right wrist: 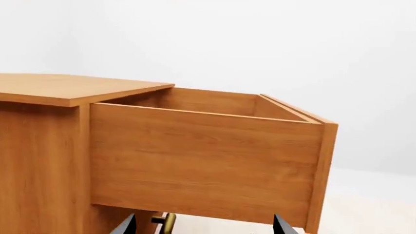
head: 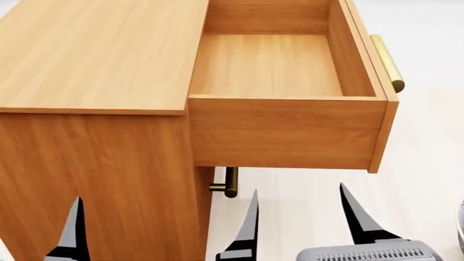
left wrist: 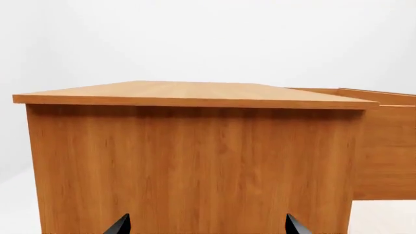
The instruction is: Put the bowl on top of the cabinet.
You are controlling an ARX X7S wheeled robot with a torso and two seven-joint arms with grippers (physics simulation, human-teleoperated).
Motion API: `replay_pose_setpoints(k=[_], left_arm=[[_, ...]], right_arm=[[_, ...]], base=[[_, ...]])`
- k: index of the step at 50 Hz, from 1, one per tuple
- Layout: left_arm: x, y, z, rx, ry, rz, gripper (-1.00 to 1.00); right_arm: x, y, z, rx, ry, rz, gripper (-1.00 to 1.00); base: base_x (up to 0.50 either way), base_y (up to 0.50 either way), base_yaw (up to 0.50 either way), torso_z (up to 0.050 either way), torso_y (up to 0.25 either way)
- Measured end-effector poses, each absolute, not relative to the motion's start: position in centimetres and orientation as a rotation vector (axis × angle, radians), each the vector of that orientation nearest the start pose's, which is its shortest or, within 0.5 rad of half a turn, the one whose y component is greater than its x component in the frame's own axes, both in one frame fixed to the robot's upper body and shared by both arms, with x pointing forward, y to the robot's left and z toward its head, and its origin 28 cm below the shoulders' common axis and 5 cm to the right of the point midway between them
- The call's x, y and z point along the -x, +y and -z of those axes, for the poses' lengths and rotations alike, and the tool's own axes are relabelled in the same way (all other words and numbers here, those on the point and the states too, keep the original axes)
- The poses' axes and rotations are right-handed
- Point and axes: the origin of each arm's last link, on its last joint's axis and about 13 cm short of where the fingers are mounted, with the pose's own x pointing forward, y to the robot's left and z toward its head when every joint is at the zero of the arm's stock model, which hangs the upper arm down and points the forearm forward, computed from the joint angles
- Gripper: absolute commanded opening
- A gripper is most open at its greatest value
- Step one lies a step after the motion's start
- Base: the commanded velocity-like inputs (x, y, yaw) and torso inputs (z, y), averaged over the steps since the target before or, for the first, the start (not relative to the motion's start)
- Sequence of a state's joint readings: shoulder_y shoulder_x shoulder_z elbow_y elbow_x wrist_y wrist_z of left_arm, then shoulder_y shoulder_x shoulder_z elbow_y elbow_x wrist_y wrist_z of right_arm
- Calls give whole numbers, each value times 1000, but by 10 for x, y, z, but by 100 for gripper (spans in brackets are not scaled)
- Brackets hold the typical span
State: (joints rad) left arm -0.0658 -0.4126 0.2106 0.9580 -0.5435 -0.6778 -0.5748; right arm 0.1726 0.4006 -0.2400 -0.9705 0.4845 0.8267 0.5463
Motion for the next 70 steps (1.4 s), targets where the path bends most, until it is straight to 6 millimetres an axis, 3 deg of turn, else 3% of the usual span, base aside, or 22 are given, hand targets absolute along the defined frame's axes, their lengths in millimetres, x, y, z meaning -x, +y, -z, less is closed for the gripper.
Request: replay_pose_setpoints(k=[12, 28, 43, 60, 70], left_arm=[[-159, 197, -155, 26, -159, 56, 100], [-163, 199, -149, 15, -139, 60, 100], [-167, 201, -142, 14, -115, 55, 100], [-177, 200, -138, 11, -89, 62, 100], [-182, 198, -134, 1, -80, 68, 100]], right_arm=[[-164, -107, -173, 142, -147, -36, 100], [-140, -172, -181, 268, -13, -54, 100], [-125, -232, -192, 277, 113, 57, 100], [-136, -259, -221, 299, 157, 144, 100], [-165, -267, -221, 283, 238, 172, 100]], base=[[0, 0, 0, 0, 0], [0, 0, 0, 0, 0], [0, 0, 0, 0, 0], [0, 0, 0, 0, 0], [0, 0, 0, 0, 0]])
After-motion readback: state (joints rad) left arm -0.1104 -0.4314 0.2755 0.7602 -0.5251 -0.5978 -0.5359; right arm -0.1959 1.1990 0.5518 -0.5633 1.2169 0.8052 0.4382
